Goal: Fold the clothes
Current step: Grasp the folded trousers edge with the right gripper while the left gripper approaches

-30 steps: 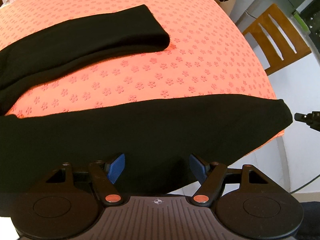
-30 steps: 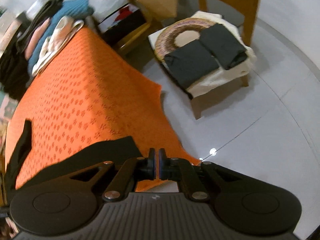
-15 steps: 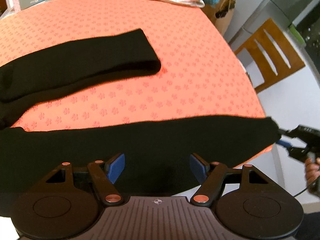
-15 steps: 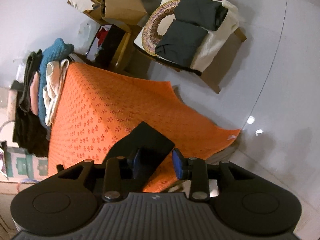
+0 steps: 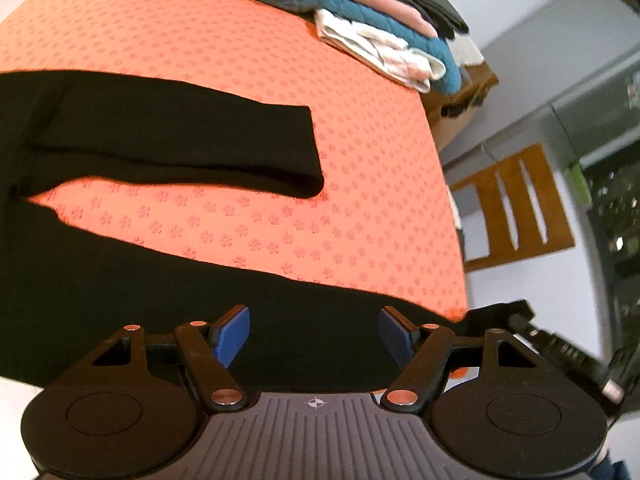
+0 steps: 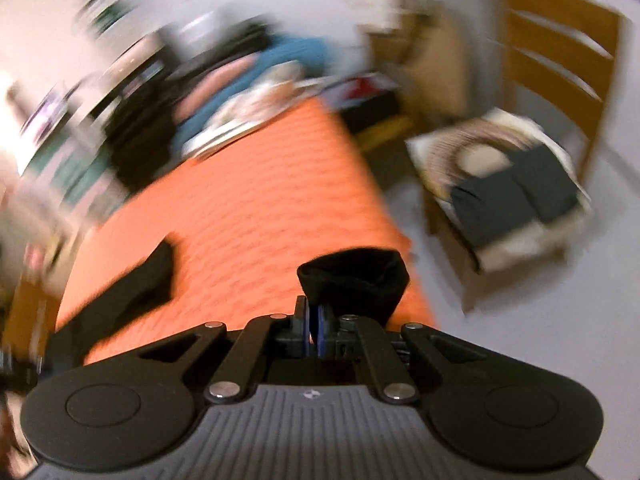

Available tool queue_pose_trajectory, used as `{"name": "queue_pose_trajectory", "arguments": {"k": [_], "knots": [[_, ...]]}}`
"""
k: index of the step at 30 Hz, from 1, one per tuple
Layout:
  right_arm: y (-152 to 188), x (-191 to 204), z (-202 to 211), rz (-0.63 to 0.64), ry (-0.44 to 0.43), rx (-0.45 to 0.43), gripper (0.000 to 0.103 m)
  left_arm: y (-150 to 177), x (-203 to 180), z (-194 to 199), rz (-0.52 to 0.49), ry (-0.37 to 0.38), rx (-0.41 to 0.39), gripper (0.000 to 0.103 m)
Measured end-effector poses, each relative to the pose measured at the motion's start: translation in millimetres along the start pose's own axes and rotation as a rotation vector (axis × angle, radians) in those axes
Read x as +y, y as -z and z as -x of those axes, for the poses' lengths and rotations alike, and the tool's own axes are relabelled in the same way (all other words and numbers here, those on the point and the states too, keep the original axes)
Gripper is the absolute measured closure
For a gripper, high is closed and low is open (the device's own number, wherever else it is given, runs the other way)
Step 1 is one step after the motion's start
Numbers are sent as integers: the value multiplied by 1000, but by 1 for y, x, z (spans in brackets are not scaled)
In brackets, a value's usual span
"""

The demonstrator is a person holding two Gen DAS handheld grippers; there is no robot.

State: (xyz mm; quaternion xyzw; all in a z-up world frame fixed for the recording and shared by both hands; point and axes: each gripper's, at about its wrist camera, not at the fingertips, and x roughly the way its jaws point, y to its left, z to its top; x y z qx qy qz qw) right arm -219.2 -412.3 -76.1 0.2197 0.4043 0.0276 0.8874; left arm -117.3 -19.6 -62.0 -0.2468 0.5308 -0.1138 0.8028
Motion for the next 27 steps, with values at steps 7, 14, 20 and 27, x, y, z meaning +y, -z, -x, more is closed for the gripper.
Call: {"name": "queue_pose_trajectory", "arguments": {"k": [7, 14, 20, 27], "knots": [[13, 117, -53, 352, -117, 144, 99, 4, 20, 13, 70, 0, -30, 29], [51, 203, -91, 596, -251, 273, 99, 15, 51, 26, 165, -17, -50, 29], [80, 242, -96, 741, -330, 330, 98, 21, 77, 21, 239, 4, -36, 29], [85, 251, -88, 767, -342, 330, 98, 14, 88, -8, 307, 88, 17, 28]]}}
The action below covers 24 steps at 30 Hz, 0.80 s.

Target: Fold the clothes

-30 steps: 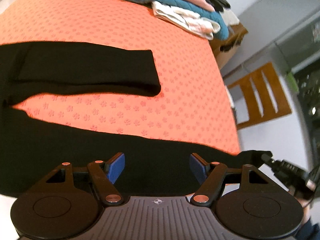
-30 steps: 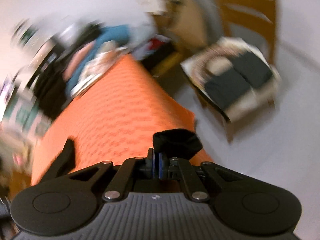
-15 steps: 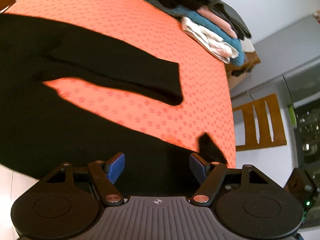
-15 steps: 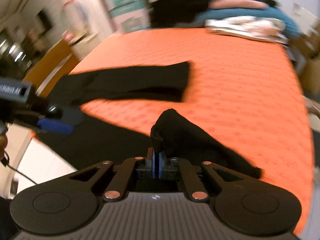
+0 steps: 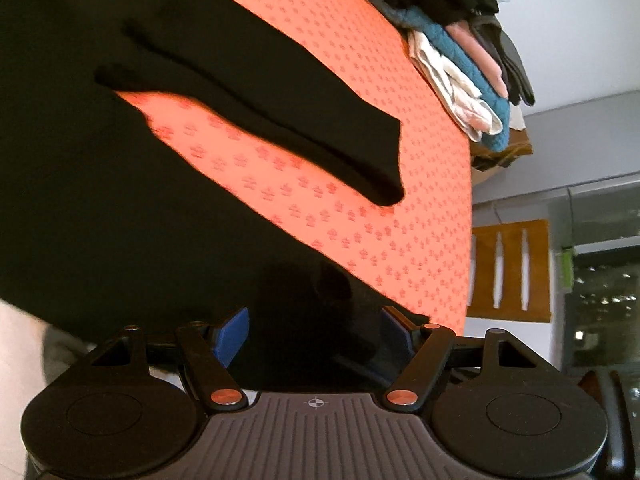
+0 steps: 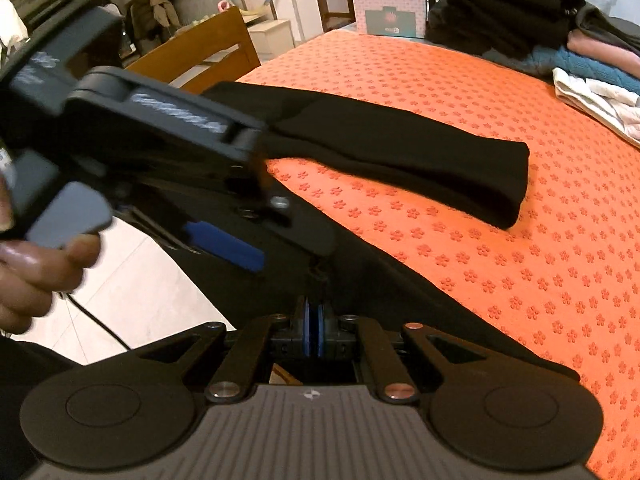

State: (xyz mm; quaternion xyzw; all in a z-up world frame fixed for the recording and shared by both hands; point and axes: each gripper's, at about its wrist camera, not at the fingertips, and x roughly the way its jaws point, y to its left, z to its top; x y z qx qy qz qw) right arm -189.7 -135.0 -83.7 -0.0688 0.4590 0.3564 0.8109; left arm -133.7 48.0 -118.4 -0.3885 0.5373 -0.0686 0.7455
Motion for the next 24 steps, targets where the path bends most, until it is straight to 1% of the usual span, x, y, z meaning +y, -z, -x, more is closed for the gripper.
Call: {"name": "queue_pose_trajectory", "arguments": {"k": [4, 5, 7, 8, 9, 11, 14, 16, 18, 21, 24], "knots": [[0, 2, 9, 0, -28, -28, 98, -5, -4, -17, -5, 5, 43, 27], [-1, 2, 11, 0, -36, -31, 98, -5, -6, -19, -8, 10, 47, 31], [-3, 1, 15, 1, -52, -37, 98, -4, -9, -20, -21, 26, 44, 60], [-4, 1, 17, 2, -61, -39, 98, -3, -10, -19, -31, 37, 34, 88], [-5, 0, 18, 0, -70, -37, 98, -3, -11, -16, -40, 40, 19, 93], [-6, -2, 22, -4, -90, -33, 97, 0, -13, -5, -80, 21, -33, 93], [-5, -13, 33, -34, -134, -40, 97, -4, -9, 12, -120, -8, -41, 93], [-4, -29, 44, -98, -175, -58, 97, -9, 3, 25, -128, -31, -47, 93], [-1, -45, 53, -163, -182, -62, 96, -17, 17, 37, -135, -49, -52, 93], [4, -67, 57, -224, -137, -41, 90, -29, 36, 52, -142, -109, -85, 93], [10, -80, 50, -257, -71, 7, 90, -41, 52, 63, -144, -140, -108, 93]]}}
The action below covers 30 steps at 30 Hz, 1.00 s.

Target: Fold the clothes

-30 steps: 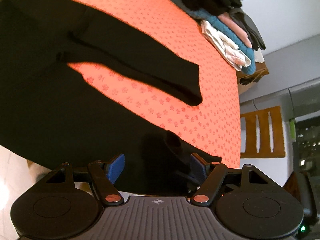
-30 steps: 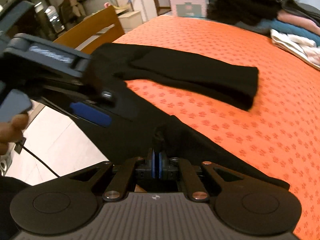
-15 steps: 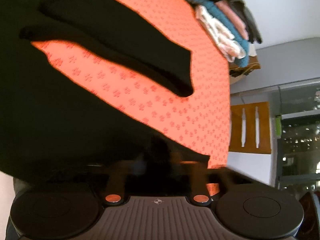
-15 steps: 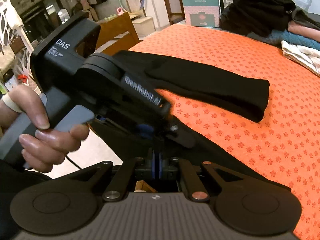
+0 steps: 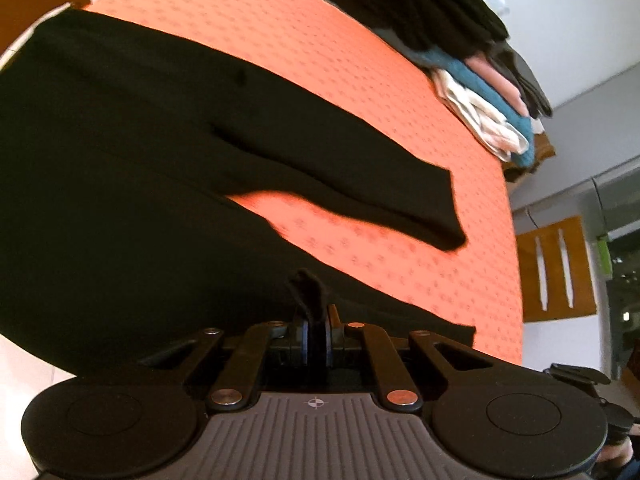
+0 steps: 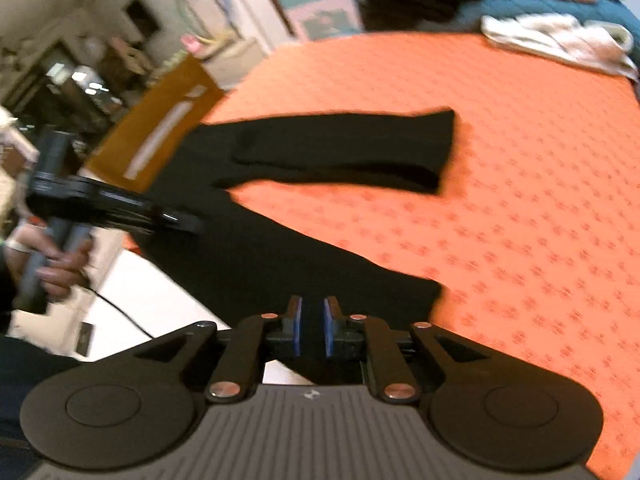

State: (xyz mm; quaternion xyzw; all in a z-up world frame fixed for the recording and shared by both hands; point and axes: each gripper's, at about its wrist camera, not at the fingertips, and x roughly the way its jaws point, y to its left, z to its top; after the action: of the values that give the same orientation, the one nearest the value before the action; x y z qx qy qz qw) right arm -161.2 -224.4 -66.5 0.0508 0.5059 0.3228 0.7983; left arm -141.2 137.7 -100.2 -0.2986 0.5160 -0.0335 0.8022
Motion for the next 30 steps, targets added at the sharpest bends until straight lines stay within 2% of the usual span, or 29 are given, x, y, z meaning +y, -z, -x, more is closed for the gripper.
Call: {"name": "queue_pose_trajectory", "arguments": {"k": [10, 11, 14, 15, 20, 21, 25, 29, 30], "knots": [[8, -6, -16, -35, 69, 41, 89, -12, 28, -3, 19, -60, 1, 90], [9, -7, -17, -36, 75, 45, 89, -13, 30, -3, 34, -79, -4, 86], [10, -8, -21, -36, 92, 55, 87, -14, 38, -2, 78, -133, -18, 52], [10, -8, -22, -36, 97, 55, 85, -14, 38, 3, 81, -133, -38, 49], [11, -13, -25, -58, 125, 56, 81, -16, 37, 29, 97, -128, -134, 50], [12, -15, -26, -66, 131, 56, 81, -15, 34, 32, 76, -121, -139, 50], [15, -24, -34, -135, 147, 49, 78, -3, 13, 24, -57, -99, -127, 52], [19, -30, -44, -172, 181, 67, 70, 3, 13, -5, -107, -118, -68, 54], [21, -31, -47, -177, 193, 73, 67, 4, 13, -8, -113, -121, -75, 58]]}}
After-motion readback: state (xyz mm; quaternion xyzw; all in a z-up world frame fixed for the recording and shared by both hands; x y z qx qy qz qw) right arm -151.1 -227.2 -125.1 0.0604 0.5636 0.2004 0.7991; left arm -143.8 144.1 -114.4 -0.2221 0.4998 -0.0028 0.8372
